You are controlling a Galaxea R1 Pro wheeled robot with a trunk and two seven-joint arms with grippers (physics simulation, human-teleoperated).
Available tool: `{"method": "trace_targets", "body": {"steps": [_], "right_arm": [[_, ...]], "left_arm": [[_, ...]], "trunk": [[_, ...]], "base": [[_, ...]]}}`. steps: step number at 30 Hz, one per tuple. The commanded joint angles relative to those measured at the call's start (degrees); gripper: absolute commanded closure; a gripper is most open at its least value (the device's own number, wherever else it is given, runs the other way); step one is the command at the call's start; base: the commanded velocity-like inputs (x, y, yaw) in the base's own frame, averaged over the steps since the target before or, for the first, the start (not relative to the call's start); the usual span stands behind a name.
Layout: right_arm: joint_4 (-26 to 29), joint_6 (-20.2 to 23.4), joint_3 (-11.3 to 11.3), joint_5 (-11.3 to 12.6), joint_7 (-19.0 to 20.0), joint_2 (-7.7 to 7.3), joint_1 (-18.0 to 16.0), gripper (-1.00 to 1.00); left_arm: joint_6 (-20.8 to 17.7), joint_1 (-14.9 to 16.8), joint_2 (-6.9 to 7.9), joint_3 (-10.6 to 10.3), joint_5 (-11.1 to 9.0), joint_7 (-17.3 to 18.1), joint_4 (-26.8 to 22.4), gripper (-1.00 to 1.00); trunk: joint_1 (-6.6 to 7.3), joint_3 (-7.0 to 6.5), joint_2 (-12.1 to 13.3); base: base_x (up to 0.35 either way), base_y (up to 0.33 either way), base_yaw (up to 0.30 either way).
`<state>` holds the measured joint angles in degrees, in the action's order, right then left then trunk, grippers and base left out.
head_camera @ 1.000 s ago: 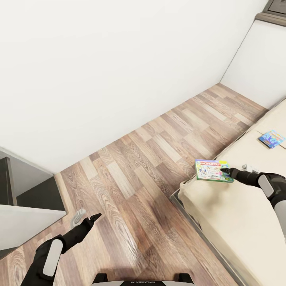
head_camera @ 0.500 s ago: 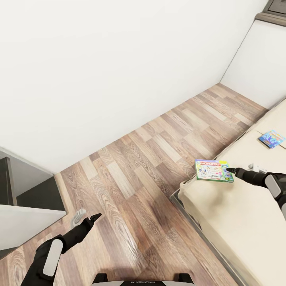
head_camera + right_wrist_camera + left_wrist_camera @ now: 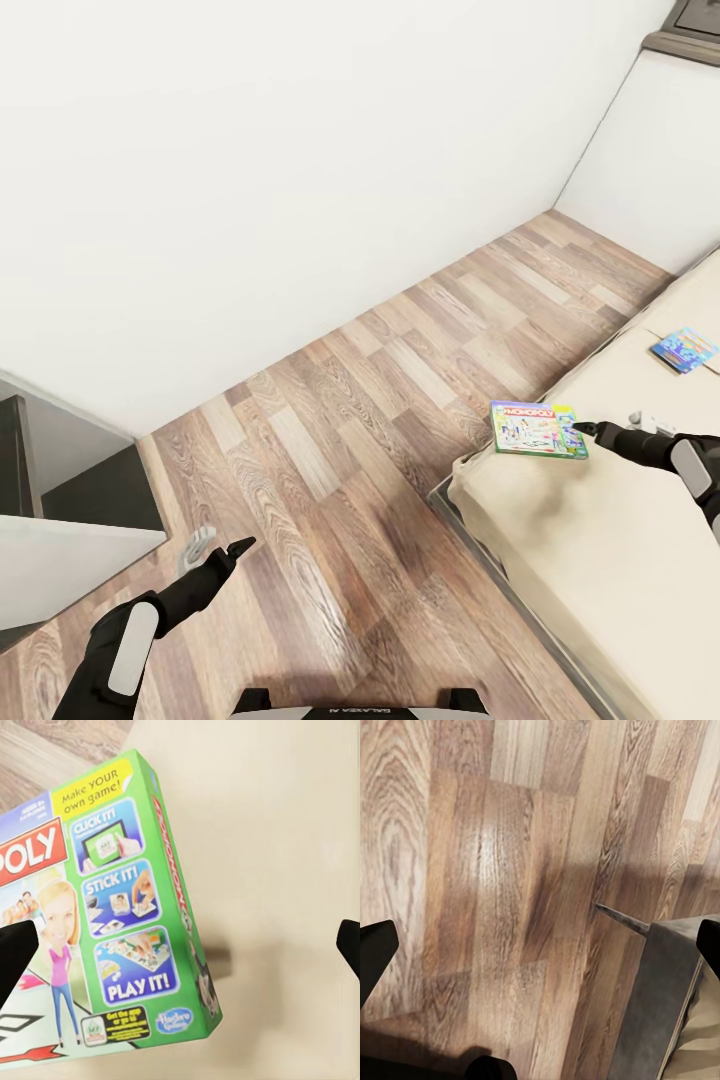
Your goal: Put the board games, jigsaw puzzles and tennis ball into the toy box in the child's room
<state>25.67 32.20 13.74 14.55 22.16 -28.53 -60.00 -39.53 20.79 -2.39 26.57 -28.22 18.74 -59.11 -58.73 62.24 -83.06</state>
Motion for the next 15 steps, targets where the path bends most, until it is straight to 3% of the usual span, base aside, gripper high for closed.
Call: {"method": "trace_targets", "body": {"steps": [1,15], "right_arm": [[0.0,0.4,0.3,0.1,0.1,-0.06,0.0,-1.0],[0.2,0.5,0.3,0.2,0.7,-0.79,0.0,-1.0]], "left_arm": [[-0.5,0.0,-0.07,0.2,-0.1,0.2,0.0,-1.0],[-0.5,0.1,-0.1,0.2,-0.1,0.2,0.0,-1.0]], "trunk": [[0.0,0.03,0.0],[0.0,0.03,0.0]], "base": [[0.0,0.0,0.0],[0.0,0.0,0.0]]}}
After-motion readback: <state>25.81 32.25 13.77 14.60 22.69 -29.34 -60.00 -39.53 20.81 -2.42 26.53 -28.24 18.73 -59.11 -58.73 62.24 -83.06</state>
